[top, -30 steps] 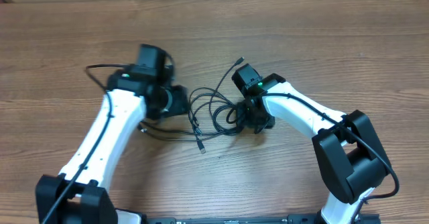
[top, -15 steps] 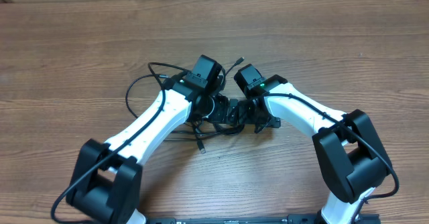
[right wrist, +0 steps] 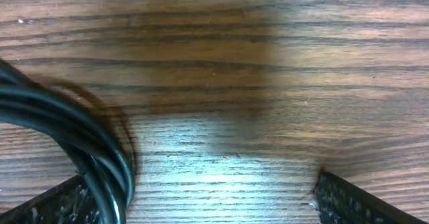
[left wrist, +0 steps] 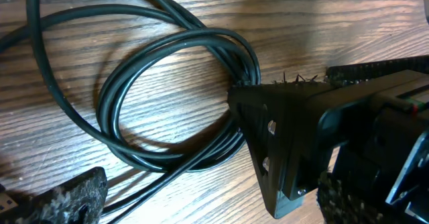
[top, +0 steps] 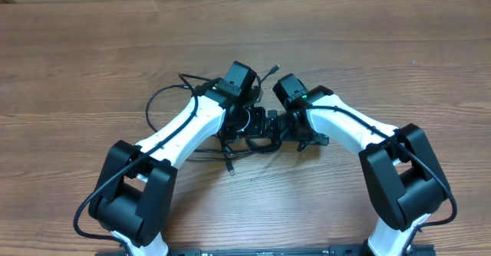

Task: Untangle cables

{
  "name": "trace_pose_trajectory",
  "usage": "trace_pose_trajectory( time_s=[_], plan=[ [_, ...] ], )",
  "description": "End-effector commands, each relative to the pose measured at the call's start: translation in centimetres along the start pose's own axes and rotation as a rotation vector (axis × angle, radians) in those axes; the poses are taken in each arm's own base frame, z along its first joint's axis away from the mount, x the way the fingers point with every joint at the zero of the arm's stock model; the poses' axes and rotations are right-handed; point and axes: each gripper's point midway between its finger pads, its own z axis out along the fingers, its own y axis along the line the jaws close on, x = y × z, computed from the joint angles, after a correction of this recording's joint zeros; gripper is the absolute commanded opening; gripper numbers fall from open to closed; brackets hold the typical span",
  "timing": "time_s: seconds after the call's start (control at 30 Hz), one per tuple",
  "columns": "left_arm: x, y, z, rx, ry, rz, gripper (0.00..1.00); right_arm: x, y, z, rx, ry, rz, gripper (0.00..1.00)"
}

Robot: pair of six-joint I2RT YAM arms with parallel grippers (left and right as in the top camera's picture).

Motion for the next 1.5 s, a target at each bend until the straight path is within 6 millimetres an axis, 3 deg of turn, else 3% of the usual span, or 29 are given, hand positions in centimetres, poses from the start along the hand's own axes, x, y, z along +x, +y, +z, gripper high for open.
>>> trace_pose_trajectory(
  time_s=[0.0,0.9,1.47],
  plan=[
    [1.5,3.5,3.9,-0.138,0.066,-0.047,0.99,0.3,3.3,-1.6,-0.128,0.002,-0.039,1.00],
    [-0.1,4.1,3.8,-0.181,-0.010,-0.023,1.00,0.3,3.3,-1.6,-0.128,0.002,-0.039,1.00],
    [0.0,4.3,3.8,-0.195,-0.007,-0.024,1.00,0.3,3.3,-1.6,-0.128,0.001,-0.038,1.00]
  ],
)
